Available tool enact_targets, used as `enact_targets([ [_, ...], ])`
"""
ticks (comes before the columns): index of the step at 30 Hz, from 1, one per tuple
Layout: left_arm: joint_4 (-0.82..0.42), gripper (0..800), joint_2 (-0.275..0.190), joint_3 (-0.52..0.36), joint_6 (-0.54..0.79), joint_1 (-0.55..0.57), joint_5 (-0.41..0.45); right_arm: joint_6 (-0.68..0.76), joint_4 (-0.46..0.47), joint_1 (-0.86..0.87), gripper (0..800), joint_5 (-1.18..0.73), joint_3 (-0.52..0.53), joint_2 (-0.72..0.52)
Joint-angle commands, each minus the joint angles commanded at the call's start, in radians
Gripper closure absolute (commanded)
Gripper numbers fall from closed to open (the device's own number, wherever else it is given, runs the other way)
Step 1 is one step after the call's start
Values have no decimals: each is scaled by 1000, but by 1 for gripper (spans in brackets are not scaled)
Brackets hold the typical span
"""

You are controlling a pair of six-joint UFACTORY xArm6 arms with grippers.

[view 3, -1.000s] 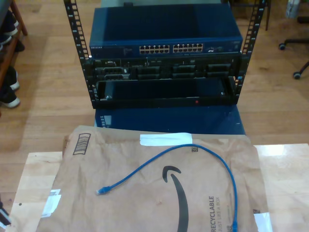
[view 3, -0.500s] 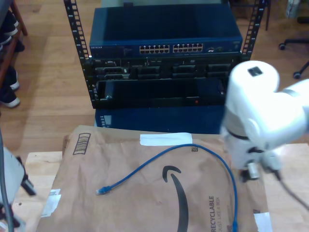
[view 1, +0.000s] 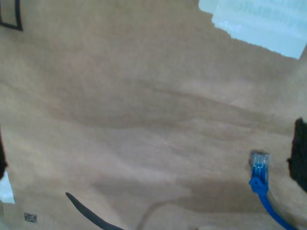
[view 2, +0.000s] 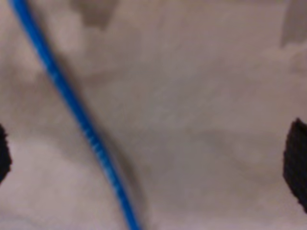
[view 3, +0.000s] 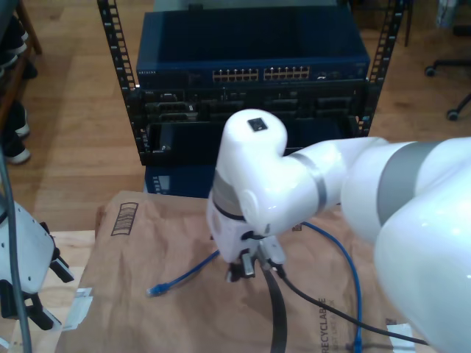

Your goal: Grab the cable and plug it in

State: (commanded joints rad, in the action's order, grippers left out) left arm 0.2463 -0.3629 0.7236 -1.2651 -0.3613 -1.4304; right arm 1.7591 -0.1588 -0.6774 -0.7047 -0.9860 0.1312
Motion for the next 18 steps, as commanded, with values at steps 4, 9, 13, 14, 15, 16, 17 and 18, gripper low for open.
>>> enact_targets([
  [4,0,1,0,0,0,0,0,-5,0,-43,39,3,-38,66],
  [9,8,1,0,2,2,0,-2,-14,0,-51,47,8,-44,110],
  [13,8,1,2,8,2,0,0,-41,0,-49,114,32,-37,117],
  [14,8,1,2,8,2,0,0,-41,0,-48,158,44,-32,117],
  [15,9,1,2,9,2,0,0,-41,0,-48,193,52,-29,115],
  [16,14,0,2,11,2,0,0,-40,0,-48,216,54,-28,115],
  [17,18,1,2,17,2,0,-2,-40,0,-48,235,55,-28,115],
  [18,21,1,2,21,2,0,-5,-40,0,-48,250,55,-28,117],
])
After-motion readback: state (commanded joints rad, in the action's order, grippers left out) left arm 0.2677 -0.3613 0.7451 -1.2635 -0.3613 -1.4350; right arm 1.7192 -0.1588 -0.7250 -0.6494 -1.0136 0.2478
